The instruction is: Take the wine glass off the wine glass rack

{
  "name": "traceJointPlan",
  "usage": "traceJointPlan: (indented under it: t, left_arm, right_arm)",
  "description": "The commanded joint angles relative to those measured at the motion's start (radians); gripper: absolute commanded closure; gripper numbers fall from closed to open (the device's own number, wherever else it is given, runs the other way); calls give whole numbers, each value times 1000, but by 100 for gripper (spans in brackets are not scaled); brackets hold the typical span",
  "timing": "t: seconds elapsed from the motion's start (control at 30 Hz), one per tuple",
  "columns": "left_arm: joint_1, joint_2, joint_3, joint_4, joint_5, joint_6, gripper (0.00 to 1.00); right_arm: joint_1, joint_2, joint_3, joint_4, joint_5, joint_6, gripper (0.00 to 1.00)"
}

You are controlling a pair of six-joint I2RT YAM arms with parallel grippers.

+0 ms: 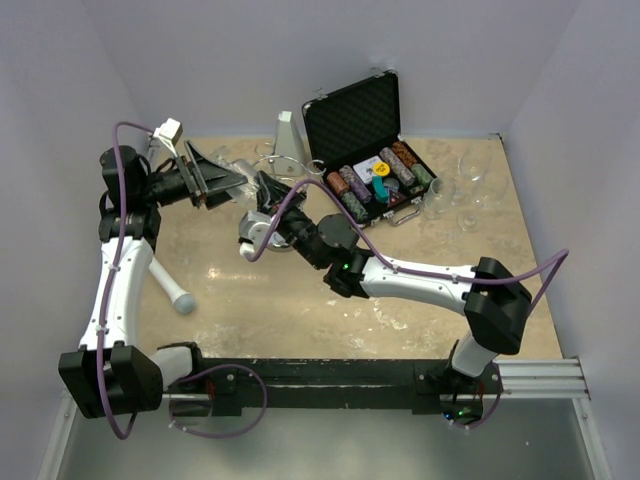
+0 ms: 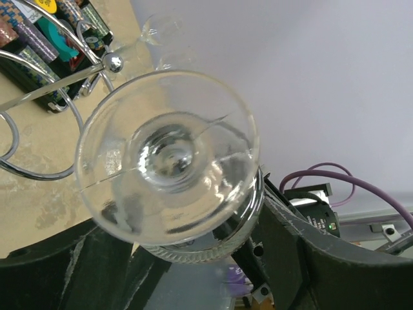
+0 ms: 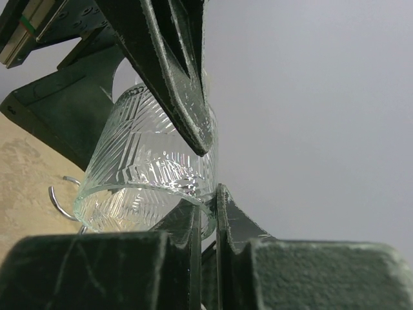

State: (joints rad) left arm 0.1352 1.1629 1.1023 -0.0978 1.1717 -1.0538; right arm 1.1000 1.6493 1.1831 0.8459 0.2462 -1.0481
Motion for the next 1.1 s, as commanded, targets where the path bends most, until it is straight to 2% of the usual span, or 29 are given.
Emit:
traceJointPlan:
  t: [0.0,0.2,0.53,0.73,0.93,1.07]
  left_arm:
    - [10,-32,4,36,-43,57,1]
    - [18,-42,4,81,-41,54,0]
    - [30,-54,2,26,-49,120,0]
    - [53,-46,8,38,-46,126,0]
    - [58,-39,45,59,-66,190,0]
    - [66,-9,60,61,-64,209,0]
  right_arm:
    - [-3,-19,56,67,28,33,100]
    - [-20,-19,73,44,48,74,100]
    - [-98,-71,144,-42,100,131,100]
    - [-239,-149,190,-189,149,206,100]
    - [-435,-261,173,-333,165,289,100]
    - [-502,-328,141,-447,150,323,100]
